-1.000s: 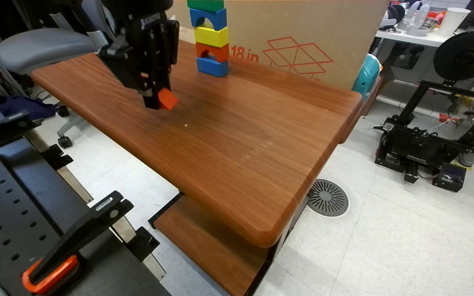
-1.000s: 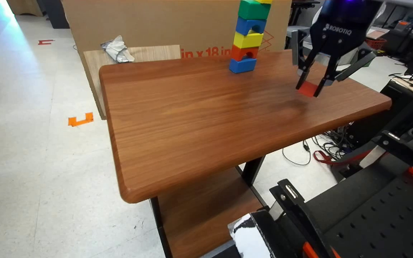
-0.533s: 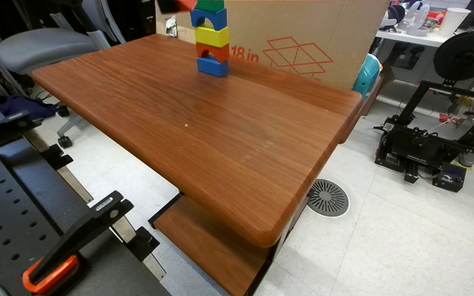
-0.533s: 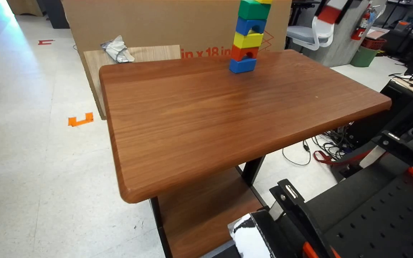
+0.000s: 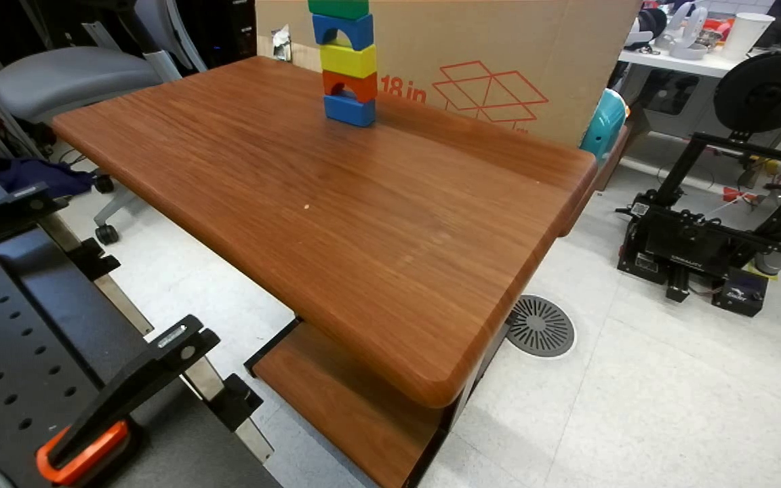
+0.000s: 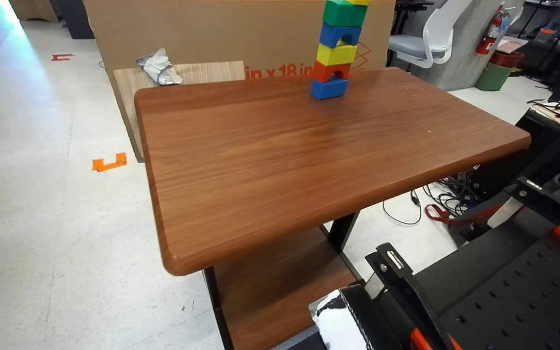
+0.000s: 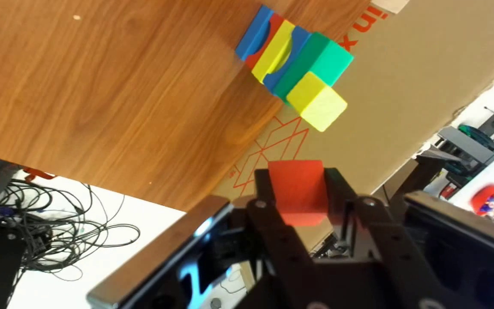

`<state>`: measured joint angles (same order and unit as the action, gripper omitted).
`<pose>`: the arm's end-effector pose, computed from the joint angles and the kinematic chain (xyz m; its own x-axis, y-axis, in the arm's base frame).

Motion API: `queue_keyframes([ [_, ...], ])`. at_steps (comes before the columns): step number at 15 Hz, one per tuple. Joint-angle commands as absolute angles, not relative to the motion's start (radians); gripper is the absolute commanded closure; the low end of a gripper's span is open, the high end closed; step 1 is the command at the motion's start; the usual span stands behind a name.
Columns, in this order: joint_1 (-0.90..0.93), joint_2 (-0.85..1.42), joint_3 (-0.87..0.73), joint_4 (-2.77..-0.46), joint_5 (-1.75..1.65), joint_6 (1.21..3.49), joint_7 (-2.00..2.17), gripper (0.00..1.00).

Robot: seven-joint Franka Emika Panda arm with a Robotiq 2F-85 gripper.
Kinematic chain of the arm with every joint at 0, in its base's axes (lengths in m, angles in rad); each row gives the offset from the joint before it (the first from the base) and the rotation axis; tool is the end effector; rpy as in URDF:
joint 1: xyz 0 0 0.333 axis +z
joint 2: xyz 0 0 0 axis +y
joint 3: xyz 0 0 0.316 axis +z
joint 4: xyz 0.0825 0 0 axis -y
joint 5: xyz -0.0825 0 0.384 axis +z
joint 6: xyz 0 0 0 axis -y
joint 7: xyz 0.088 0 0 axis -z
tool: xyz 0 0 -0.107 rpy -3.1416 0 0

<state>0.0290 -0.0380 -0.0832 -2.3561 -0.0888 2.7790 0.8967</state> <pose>0.5339 -0.0252 0.3945 0.5644 -0.7591 0.3244 -0.6963 -0.6488 -0.3068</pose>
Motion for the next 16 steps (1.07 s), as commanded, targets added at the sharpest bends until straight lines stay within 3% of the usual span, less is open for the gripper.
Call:
queue_keyframes([
  [1, 0.016, -0.001, -0.042, -2.287, -0.049, 2.744, 0.803, 0.92],
  [16, 0.017, 0.136, -0.026, -2.079, 0.072, 2.498, 0.33, 0.92],
])
